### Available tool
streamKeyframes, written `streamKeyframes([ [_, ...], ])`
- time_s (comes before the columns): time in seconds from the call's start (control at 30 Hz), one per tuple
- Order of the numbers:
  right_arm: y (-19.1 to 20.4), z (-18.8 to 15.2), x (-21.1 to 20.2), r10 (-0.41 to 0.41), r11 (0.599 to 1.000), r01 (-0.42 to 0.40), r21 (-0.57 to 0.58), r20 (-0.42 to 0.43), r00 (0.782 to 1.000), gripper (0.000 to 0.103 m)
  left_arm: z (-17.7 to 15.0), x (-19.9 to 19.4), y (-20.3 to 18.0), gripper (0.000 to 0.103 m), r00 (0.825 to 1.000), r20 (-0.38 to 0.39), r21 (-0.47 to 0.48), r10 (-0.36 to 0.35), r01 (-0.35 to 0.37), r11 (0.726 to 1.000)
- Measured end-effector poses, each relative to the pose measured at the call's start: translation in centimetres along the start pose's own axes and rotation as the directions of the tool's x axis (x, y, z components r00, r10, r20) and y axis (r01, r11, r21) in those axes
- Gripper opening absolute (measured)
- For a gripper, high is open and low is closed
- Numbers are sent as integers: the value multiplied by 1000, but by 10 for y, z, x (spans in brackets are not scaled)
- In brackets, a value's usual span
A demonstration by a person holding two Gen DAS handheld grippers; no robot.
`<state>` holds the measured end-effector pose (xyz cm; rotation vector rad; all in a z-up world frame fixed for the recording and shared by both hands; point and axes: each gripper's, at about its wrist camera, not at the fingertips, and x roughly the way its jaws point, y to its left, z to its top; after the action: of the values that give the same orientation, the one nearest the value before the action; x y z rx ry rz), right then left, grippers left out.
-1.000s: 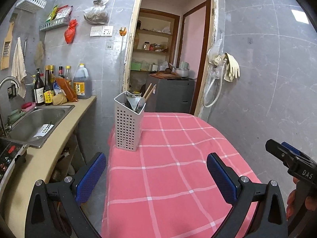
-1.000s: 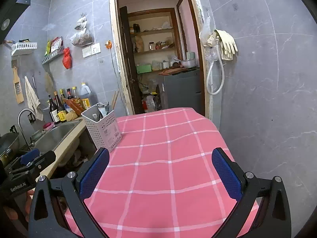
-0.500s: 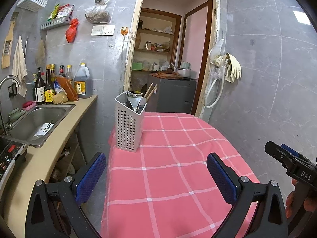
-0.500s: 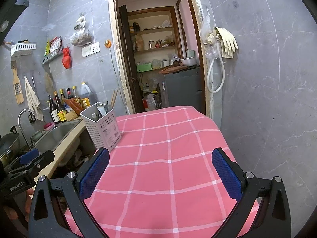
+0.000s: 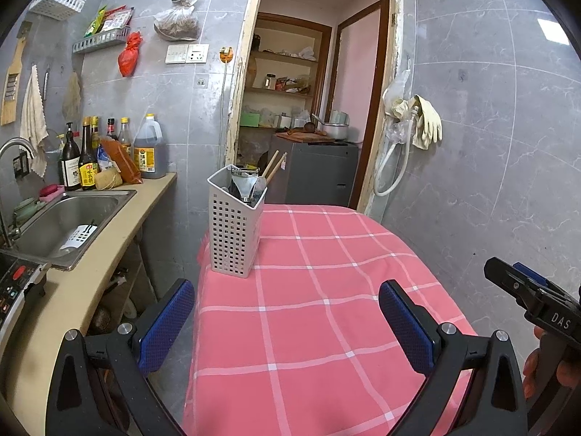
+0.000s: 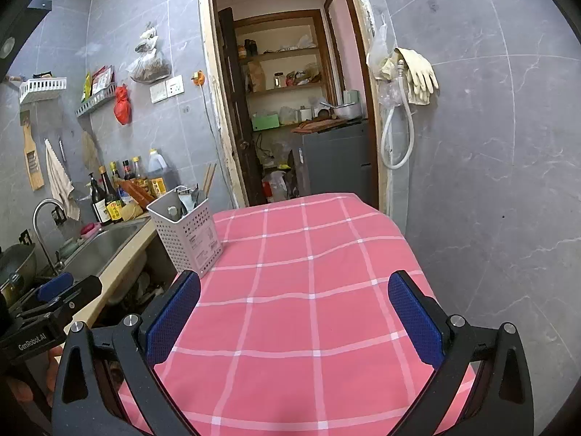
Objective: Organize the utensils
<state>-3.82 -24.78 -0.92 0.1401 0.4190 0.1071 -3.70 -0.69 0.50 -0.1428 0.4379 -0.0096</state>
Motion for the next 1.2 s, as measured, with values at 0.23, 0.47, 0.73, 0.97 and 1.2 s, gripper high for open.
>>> streamKeyframes([
  [0.23, 1, -2, 3, -1, 1000, 1, -1, -4, 1000, 102, 1, 2, 0, 102, 1000, -4, -3, -2, 2, 1000],
  [0.47, 1, -2, 3, 0, 1000, 0, 0, -5, 1000, 102, 1, 3, 0, 102, 1000, -2, -3, -1, 1, 1000],
  [0.73, 1, -1, 3, 0, 1000, 0, 1, -6, 1000, 102, 2, 6, 2, 102, 1000, -17, -8, 0, 0, 1000],
  [0.97, 0, -1, 3, 1, 1000, -1, 0, -7, 1000, 102, 2, 7, 2, 102, 1000, -8, -13, 7, -7, 1000],
  [1.2, 1, -1, 3, 0, 1000, 0, 1, -8, 1000, 102, 0, 6, -3, 102, 1000, -2, 6, 20, -20, 1000],
])
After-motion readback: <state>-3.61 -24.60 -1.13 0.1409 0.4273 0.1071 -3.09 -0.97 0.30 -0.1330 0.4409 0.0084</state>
